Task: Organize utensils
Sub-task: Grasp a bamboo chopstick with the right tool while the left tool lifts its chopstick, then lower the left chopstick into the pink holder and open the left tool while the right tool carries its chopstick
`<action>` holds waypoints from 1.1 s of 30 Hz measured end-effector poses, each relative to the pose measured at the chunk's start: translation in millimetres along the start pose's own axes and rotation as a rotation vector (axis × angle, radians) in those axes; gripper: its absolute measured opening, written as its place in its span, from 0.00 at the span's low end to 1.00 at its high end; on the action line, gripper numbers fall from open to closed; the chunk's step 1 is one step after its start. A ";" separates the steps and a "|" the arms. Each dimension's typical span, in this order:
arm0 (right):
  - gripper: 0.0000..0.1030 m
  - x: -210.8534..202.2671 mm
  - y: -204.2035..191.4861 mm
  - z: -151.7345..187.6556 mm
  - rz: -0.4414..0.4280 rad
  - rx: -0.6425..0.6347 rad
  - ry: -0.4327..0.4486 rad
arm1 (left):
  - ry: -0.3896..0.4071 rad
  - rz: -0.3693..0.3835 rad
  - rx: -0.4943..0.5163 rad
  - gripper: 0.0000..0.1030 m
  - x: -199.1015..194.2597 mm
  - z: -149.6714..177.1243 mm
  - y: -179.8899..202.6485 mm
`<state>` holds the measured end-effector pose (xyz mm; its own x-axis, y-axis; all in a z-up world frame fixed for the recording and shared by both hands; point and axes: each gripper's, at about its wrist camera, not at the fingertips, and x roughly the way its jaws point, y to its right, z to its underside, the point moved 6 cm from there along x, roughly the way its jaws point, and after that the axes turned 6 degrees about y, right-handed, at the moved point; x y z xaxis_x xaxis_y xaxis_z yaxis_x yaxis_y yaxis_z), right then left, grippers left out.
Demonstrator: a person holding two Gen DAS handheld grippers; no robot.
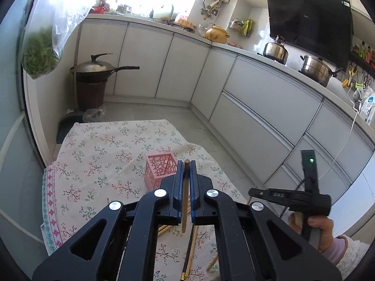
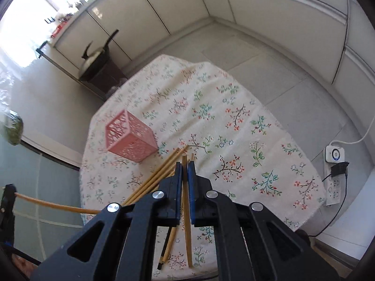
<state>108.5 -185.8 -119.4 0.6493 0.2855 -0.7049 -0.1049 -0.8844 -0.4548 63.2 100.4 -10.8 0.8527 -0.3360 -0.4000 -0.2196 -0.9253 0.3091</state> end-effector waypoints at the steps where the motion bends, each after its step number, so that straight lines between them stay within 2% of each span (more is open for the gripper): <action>1: 0.05 -10.4 -8.5 -7.0 -0.015 -0.004 0.022 | 0.017 -0.003 -0.008 0.04 -1.0 -6.8 1.1; 5: 0.05 -62.2 -27.1 -48.9 -0.076 -0.009 0.126 | 0.081 -0.013 -0.027 0.04 -0.3 -38.2 5.4; 8: 0.05 -86.1 -41.3 -78.2 -0.110 -0.005 0.185 | 0.124 -0.027 -0.038 0.04 5.6 -63.6 5.2; 13: 0.05 -93.2 -64.8 -119.5 -0.148 -0.003 0.205 | 0.168 -0.066 -0.055 0.04 23.7 -100.1 -1.4; 17: 0.05 -85.8 -88.3 -138.4 -0.171 -0.032 0.204 | 0.172 -0.104 -0.056 0.04 45.9 -115.4 -10.4; 23: 0.05 -59.2 -116.6 -148.0 -0.184 -0.088 0.169 | 0.149 -0.173 -0.053 0.04 86.9 -111.9 -27.4; 28: 0.05 -29.8 -131.4 -143.6 -0.170 -0.123 0.133 | 0.098 -0.170 -0.054 0.06 118.1 -89.4 -37.0; 30: 0.05 -20.2 -134.5 -140.4 -0.165 -0.136 0.118 | 0.074 -0.183 -0.048 0.12 120.8 -81.8 -40.2; 33: 0.05 -10.8 -138.9 -136.0 -0.148 -0.157 0.112 | 0.094 -0.181 -0.104 0.18 103.9 -78.2 -48.2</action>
<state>218.5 -116.2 25.5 0.7295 0.3811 -0.5680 0.1104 -0.8851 -0.4521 199.4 123.9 0.3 0.9154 -0.1432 -0.3762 -0.0125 -0.9443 0.3289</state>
